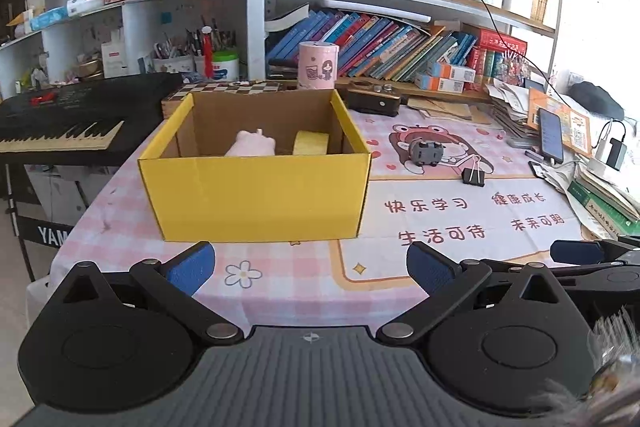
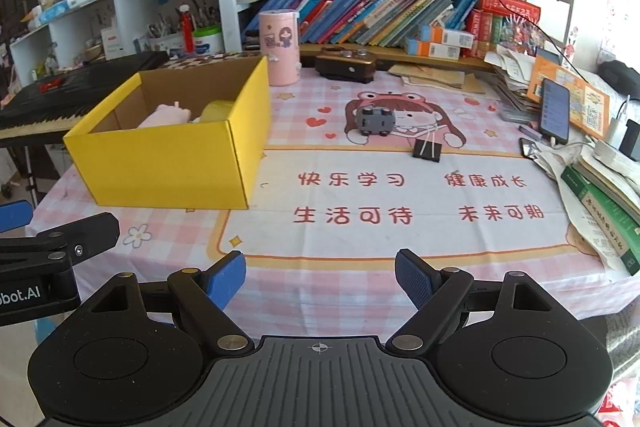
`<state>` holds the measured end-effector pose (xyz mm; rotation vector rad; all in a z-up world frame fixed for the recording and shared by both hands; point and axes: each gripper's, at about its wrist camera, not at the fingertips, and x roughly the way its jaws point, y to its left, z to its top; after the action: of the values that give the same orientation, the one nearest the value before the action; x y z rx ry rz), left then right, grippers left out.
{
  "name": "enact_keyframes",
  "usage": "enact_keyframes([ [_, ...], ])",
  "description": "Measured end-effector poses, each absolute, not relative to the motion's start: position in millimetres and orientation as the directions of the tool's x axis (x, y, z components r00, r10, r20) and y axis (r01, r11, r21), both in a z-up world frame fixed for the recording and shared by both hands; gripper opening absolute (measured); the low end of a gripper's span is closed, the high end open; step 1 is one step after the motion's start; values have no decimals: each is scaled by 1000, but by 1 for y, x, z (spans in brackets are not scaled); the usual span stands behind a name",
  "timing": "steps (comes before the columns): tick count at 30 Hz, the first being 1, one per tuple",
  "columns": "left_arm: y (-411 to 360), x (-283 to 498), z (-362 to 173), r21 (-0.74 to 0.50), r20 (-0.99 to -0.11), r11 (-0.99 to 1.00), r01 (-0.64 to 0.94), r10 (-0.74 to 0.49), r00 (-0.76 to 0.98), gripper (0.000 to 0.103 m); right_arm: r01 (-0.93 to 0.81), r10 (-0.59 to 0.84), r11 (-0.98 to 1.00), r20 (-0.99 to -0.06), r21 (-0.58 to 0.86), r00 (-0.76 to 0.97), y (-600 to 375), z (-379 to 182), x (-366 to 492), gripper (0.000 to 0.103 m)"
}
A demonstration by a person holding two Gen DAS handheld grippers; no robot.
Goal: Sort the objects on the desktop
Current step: 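Withdraw both tools from the box toward the black binder clip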
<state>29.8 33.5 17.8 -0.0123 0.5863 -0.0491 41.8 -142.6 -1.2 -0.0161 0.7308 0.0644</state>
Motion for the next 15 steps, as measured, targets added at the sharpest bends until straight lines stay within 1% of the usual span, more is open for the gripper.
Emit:
enact_keyframes([
  [6,22,40,15,-43,-564,996,76,-87,821,103,-45,27,999,-675,-9,737,-151,-2,44,84],
  [15,-3,58,13,-46,-578,987,154,-152,802,103,36,-34,999,-686,-12,727,-178,-4,49,85],
])
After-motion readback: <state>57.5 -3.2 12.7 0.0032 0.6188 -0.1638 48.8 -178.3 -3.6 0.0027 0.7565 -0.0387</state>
